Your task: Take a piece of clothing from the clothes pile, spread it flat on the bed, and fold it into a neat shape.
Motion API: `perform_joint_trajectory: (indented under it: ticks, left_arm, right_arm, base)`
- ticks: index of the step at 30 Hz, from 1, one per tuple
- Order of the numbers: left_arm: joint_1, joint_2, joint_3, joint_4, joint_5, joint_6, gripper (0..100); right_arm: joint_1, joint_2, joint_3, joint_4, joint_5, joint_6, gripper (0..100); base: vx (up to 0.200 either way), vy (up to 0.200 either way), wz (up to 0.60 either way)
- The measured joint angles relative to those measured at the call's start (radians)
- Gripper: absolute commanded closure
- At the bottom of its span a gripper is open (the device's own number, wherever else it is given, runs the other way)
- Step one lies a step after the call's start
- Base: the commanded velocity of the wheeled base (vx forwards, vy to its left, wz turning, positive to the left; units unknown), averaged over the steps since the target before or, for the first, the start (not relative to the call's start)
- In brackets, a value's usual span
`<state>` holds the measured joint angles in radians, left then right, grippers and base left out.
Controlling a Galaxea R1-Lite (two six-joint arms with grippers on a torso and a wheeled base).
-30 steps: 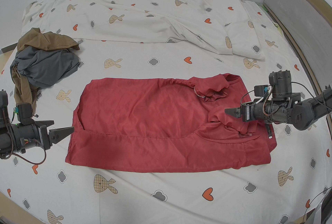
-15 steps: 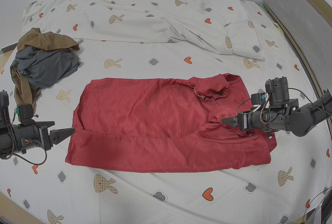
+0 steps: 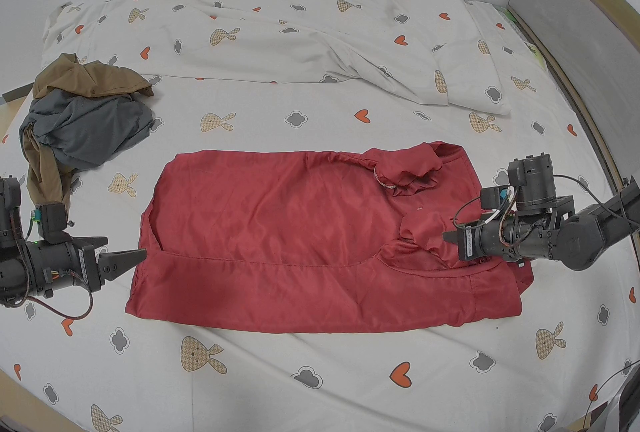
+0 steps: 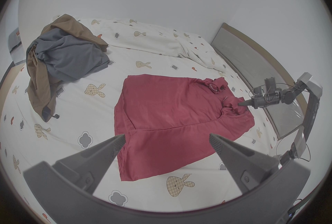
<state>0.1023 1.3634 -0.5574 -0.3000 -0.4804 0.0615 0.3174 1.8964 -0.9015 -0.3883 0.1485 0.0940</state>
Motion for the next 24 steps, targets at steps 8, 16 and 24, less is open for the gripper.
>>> perform_joint_trajectory:
  ticks: [8,16,24]
  left_arm:
    - [0.000,0.002,0.000,0.000,0.000,0.001,0]
    - [-0.003,0.002,0.005,-0.002,0.000,0.001,0]
    - [-0.007,0.002,0.010,-0.004,0.000,0.001,0]
  right_arm:
    - [0.042,-0.044,0.031,-0.004,-0.071,-0.005,100]
    - [0.182,-0.128,0.145,-0.009,-0.229,-0.083,100]
    - [0.254,-0.180,0.224,-0.013,-0.326,-0.146,100]
  base:
    - [0.000,0.000,0.00]
    - [0.000,0.000,0.00]
    - [0.000,0.000,0.00]
